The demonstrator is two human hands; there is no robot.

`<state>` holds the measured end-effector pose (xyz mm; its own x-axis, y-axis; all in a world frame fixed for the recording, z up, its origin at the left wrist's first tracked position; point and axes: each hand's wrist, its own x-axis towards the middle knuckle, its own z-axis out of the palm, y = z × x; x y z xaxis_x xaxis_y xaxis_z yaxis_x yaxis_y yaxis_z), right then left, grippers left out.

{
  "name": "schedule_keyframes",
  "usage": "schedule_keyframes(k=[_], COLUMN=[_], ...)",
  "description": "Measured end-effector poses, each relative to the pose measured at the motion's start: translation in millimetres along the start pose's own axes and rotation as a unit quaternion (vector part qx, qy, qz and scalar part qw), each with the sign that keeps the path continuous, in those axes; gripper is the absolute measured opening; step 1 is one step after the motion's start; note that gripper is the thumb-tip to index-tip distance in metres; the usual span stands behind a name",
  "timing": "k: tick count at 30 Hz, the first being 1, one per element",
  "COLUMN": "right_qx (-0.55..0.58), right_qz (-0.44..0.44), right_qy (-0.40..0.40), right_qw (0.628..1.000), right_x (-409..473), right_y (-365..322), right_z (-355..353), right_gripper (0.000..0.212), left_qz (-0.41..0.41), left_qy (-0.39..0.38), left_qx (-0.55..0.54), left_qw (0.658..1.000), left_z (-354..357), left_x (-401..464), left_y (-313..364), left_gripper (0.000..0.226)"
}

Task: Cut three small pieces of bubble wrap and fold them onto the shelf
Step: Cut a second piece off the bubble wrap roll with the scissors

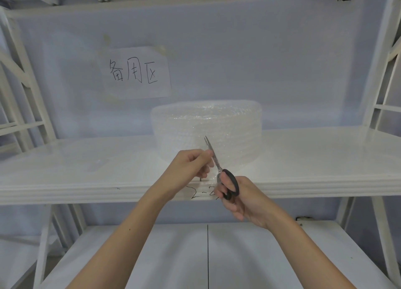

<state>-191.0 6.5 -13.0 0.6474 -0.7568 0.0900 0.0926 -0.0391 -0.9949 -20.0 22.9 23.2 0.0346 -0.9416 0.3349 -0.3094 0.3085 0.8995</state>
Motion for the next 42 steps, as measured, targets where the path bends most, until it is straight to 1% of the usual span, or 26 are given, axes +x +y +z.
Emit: schedule_keyframes(k=[2, 4, 7, 9, 12, 14, 19, 25, 30, 33, 35, 39, 42], right_qx=[0.002, 0.007, 0.016, 0.025, 0.034, 0.034, 0.019, -0.001, 0.000, 0.001, 0.003, 0.007, 0.001], right_qz=[0.001, 0.001, 0.003, 0.006, 0.018, 0.025, 0.016, 0.002, 0.001, 0.002, 0.005, 0.010, 0.017], right_qy=[0.003, 0.004, 0.002, 0.000, -0.006, -0.013, -0.009, -0.001, -0.006, -0.011, -0.012, -0.020, -0.020], right_qw=[1.000, 1.000, 1.000, 1.000, 0.999, 0.999, 1.000, 1.000, 1.000, 1.000, 1.000, 1.000, 1.000], right_x=[0.7, 1.4, 1.3, 0.8, 0.2, -0.7, -2.9, -0.1, 4.8, 6.0, 5.8, 5.0, 4.0], right_y=[0.5, 1.0, 1.4, 1.3, 1.9, 3.2, 6.2, -2.8, -7.2, -4.8, -2.0, -1.6, -3.2], right_z=[0.8, 1.9, 2.8, 2.5, 1.7, 1.1, 0.9, 1.3, 1.5, 0.8, 0.2, -0.3, -2.3], right_gripper=[0.049, 0.050, 0.048, 0.046, 0.050, 0.048, 0.047, 0.052, 0.054, 0.057, 0.054, 0.056, 0.055], left_qz=[-0.011, -0.011, 0.011, 0.019, 0.017, 0.016, 0.024, 0.038, 0.042, 0.043, 0.046, 0.034, 0.028], left_qy=[0.025, 0.052, 0.092, 0.100, 0.093, 0.093, 0.087, 0.074, 0.061, 0.068, 0.069, 0.063, 0.041], left_qx=[-0.006, -0.011, 0.003, 0.007, 0.002, -0.008, -0.008, -0.017, -0.034, -0.027, -0.026, -0.053, -0.070], left_qw=[1.000, 0.999, 0.996, 0.995, 0.996, 0.996, 0.996, 0.996, 0.997, 0.996, 0.996, 0.996, 0.996], left_z=[1.1, 2.6, 4.0, 5.4, 6.9, 6.6, 7.2, 8.7, 11.0, 9.0, 8.4, 9.8, 10.5], left_x=[-0.2, 1.2, 4.5, 5.1, 4.8, 4.8, 3.4, 1.0, -0.7, -2.1, -2.5, -2.2, -2.3], left_y=[2.7, 4.2, 5.0, 5.2, 3.4, 1.6, 0.1, -0.9, -3.5, -5.4, -5.2, -4.8, -5.6], left_gripper=[0.045, 0.046, 0.035, 0.032, 0.033, 0.034, 0.033, 0.033, 0.039, 0.035, 0.033, 0.034, 0.035])
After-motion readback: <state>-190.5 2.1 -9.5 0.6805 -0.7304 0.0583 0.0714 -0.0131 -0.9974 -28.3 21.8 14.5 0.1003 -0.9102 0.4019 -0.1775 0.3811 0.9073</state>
